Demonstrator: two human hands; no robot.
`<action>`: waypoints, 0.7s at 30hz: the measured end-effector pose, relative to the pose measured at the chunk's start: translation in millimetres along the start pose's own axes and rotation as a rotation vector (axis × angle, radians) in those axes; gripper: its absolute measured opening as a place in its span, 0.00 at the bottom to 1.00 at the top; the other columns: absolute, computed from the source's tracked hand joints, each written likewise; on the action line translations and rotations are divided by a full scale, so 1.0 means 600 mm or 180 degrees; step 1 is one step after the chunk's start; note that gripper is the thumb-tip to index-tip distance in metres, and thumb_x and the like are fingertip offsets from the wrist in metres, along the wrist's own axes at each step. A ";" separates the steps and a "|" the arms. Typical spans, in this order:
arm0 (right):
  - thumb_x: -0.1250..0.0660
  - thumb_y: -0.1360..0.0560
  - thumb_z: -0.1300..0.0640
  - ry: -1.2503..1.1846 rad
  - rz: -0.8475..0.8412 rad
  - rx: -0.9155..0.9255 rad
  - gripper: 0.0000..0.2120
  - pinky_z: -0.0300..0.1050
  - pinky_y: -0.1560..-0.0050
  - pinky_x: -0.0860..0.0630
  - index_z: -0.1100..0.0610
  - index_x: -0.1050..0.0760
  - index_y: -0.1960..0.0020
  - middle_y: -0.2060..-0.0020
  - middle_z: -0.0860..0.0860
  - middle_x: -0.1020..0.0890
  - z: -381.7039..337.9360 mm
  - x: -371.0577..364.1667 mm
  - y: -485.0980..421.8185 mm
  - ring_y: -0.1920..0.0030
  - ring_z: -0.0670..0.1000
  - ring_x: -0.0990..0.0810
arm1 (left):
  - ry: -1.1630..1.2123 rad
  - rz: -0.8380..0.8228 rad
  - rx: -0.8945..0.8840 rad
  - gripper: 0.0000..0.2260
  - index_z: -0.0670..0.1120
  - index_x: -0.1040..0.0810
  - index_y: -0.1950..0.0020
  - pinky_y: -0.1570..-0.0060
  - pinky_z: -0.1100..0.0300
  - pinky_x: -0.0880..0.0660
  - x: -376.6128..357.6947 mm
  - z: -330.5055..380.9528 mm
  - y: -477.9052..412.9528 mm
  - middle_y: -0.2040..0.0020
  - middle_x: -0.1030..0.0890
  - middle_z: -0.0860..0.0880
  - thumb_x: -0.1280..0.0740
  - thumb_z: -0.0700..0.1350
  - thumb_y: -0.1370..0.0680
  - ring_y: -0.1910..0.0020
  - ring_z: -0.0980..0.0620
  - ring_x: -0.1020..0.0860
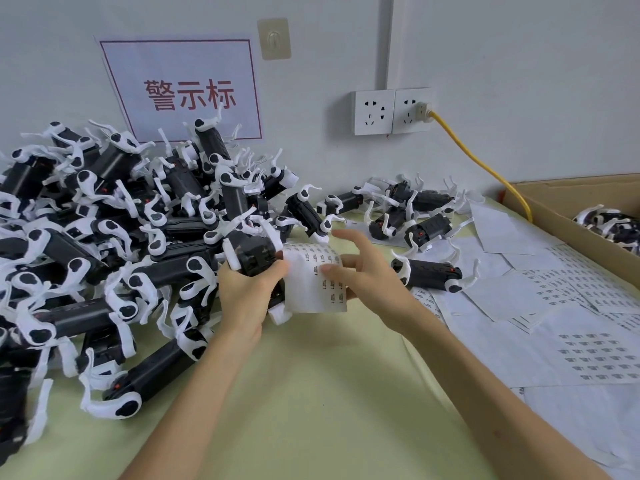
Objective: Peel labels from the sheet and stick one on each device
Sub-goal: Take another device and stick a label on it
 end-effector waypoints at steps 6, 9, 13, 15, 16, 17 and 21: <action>0.30 0.23 0.67 -0.0298 0.1278 0.0890 0.14 0.46 0.62 0.22 0.48 0.20 0.56 0.55 0.46 0.15 -0.013 0.021 -0.002 0.60 0.48 0.18 | 0.0267 -0.0893 0.0452 0.06 0.50 0.15 0.60 0.65 0.46 0.16 -0.001 0.005 0.005 0.60 0.16 0.45 0.21 0.40 0.30 0.66 0.48 0.16; 0.29 0.22 0.62 -0.0439 0.1633 0.0810 0.12 0.42 0.60 0.24 0.46 0.16 0.56 0.61 0.41 0.16 -0.011 0.038 -0.005 0.61 0.43 0.21 | 0.0134 -0.1795 0.0477 0.13 0.47 0.15 0.49 0.51 0.43 0.17 -0.009 -0.001 0.011 0.45 0.14 0.46 0.19 0.42 0.32 0.49 0.46 0.16; 0.32 0.20 0.62 -0.0692 0.1236 0.0617 0.14 0.41 0.58 0.20 0.44 0.15 0.47 0.52 0.44 0.13 -0.012 0.033 -0.006 0.56 0.44 0.17 | 0.0346 -0.2218 0.0520 0.16 0.45 0.16 0.49 0.43 0.46 0.19 -0.026 -0.012 0.027 0.45 0.15 0.43 0.20 0.45 0.35 0.40 0.40 0.17; 0.33 0.19 0.63 -0.0636 0.0999 0.0604 0.15 0.46 0.53 0.17 0.44 0.17 0.43 0.46 0.48 0.14 -0.012 0.026 -0.008 0.51 0.47 0.15 | 0.0496 -0.2199 0.0547 0.20 0.43 0.16 0.45 0.48 0.45 0.18 -0.029 -0.015 0.030 0.42 0.16 0.41 0.21 0.45 0.35 0.39 0.39 0.18; 0.33 0.19 0.63 -0.0592 0.0927 0.0616 0.15 0.46 0.53 0.17 0.44 0.17 0.42 0.44 0.49 0.14 -0.013 0.024 -0.007 0.49 0.48 0.15 | 0.0566 -0.2168 0.0573 0.22 0.42 0.17 0.42 0.52 0.46 0.17 -0.028 -0.015 0.030 0.40 0.17 0.42 0.21 0.44 0.35 0.40 0.40 0.17; 0.32 0.20 0.62 -0.0511 0.0896 0.0633 0.14 0.45 0.56 0.17 0.44 0.18 0.41 0.44 0.49 0.15 -0.013 0.022 -0.006 0.51 0.48 0.15 | 0.0607 -0.2119 0.0591 0.24 0.41 0.17 0.40 0.55 0.48 0.17 -0.027 -0.014 0.029 0.39 0.17 0.44 0.21 0.44 0.35 0.40 0.41 0.17; 0.26 0.24 0.55 0.0783 0.1360 0.0869 0.08 0.34 0.67 0.31 0.46 0.20 0.46 0.70 0.40 0.27 -0.003 0.021 -0.002 0.70 0.43 0.29 | 0.0458 -0.1960 0.0593 0.23 0.47 0.15 0.41 0.58 0.43 0.17 -0.021 -0.012 0.025 0.40 0.16 0.41 0.20 0.46 0.36 0.48 0.40 0.15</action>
Point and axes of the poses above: each hand's wrist, its own y-axis away from the middle knuckle, its own x-axis out of the back of the hand, z = x × y, the point moved 2 cm from there along -y, towards the middle knuckle
